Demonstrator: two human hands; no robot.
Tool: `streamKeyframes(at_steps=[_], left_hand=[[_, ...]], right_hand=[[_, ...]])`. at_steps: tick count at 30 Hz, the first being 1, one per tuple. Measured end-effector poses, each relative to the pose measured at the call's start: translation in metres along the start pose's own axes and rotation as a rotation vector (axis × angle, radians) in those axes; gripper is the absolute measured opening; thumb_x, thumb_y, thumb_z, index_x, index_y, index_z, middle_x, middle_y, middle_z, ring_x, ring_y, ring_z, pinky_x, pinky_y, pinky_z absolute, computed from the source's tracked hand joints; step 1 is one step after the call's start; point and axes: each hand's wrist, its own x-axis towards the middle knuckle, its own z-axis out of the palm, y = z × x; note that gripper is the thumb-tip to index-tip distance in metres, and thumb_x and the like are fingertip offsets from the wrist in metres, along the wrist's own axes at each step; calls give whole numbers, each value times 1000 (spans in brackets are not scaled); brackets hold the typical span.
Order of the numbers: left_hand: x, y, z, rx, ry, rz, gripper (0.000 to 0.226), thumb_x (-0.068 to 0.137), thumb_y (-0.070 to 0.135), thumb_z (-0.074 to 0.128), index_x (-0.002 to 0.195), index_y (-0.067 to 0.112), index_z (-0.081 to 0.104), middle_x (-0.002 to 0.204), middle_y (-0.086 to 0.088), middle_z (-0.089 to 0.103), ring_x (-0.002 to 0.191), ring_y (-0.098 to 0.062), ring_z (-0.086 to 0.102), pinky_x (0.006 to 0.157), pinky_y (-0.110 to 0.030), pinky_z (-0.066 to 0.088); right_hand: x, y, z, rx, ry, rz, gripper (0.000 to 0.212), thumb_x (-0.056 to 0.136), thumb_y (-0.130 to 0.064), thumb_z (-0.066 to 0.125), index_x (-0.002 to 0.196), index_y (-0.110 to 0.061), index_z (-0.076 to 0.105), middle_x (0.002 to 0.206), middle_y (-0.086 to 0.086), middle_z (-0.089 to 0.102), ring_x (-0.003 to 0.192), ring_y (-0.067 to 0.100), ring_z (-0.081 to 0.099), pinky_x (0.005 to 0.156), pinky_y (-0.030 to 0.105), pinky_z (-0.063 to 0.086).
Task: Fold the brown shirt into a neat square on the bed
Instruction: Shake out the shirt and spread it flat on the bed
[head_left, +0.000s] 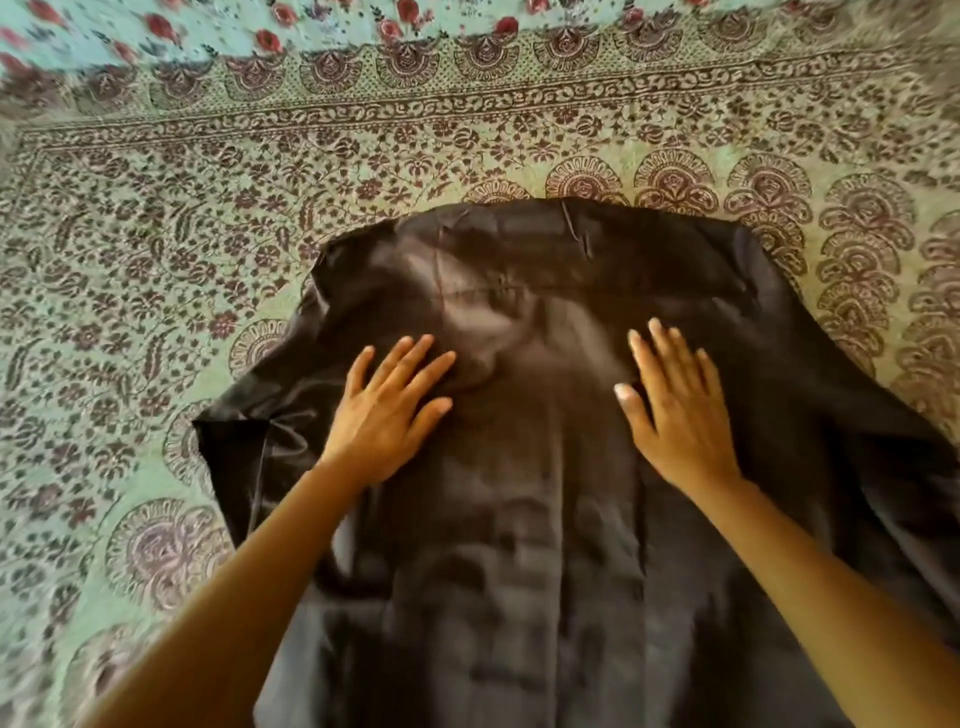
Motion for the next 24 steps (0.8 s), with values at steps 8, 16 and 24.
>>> streamKeyframes(at_steps=[8, 16, 24], left_hand=[[-36, -38, -13, 60, -88, -437, 56, 96, 55, 22, 148, 35, 12, 159, 1, 4, 146, -20, -1, 114, -51, -8], [-165, 59, 17, -50, -109, -234, 60, 91, 57, 18, 147, 34, 20, 157, -2, 17, 144, -22, 16, 114, -50, 7], [-273, 43, 7, -122, -195, -715, 55, 97, 50, 28, 148, 34, 15, 159, -1, 4, 145, -23, 4, 115, -50, -1]], right_hand=[[-24, 29, -7, -75, -145, 240, 83, 81, -59, 1, 148, -14, 16, 156, 14, 10, 144, 28, 12, 115, 46, 5], [-167, -24, -19, -7, -203, 152, 64, 93, -47, 20, 145, -11, 27, 153, 16, 22, 140, 32, 24, 113, 48, 15], [-287, 15, -47, -22, -224, 323, 65, 91, -43, 24, 141, -2, 33, 148, 24, 29, 134, 40, 32, 108, 54, 24]])
